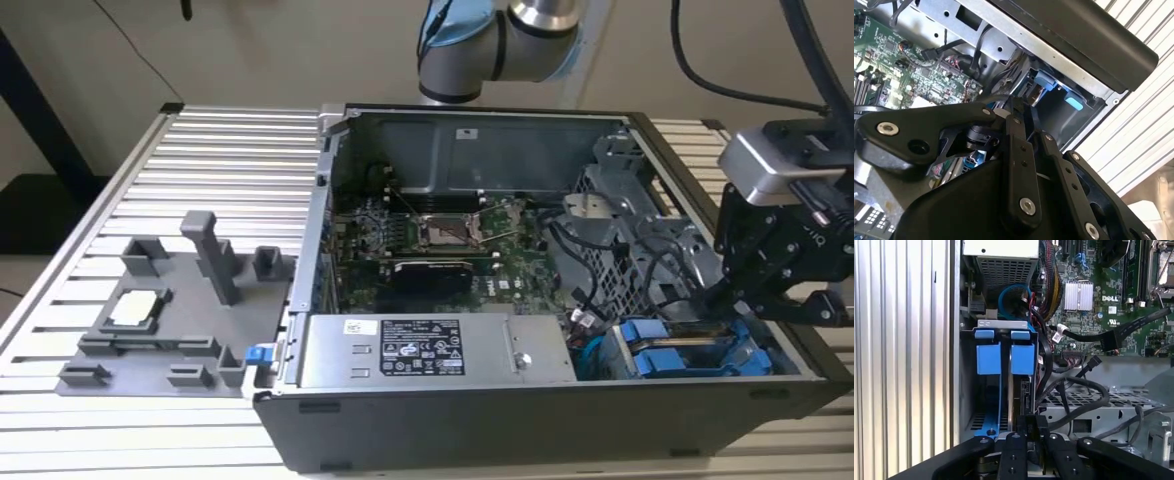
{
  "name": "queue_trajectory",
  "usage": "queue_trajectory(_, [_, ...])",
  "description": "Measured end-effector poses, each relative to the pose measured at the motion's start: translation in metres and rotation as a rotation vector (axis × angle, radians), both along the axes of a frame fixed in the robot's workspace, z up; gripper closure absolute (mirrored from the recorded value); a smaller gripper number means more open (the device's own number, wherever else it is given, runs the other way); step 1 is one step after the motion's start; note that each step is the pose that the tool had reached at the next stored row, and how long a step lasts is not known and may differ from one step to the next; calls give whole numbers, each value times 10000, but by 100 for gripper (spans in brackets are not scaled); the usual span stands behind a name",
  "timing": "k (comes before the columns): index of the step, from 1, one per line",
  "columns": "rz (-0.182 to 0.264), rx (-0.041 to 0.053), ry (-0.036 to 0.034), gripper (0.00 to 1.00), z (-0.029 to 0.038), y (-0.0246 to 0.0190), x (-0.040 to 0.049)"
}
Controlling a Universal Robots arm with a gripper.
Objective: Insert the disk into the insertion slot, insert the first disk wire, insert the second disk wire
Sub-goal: 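Insert the first disk wire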
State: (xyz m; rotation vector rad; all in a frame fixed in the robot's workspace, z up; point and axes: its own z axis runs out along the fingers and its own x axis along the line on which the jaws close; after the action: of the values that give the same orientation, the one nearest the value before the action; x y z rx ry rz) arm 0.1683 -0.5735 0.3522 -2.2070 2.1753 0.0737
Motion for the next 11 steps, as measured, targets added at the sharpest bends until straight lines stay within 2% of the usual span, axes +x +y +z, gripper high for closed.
queue_trajectory(11, [0, -5, -5, 81, -83, -4, 38])
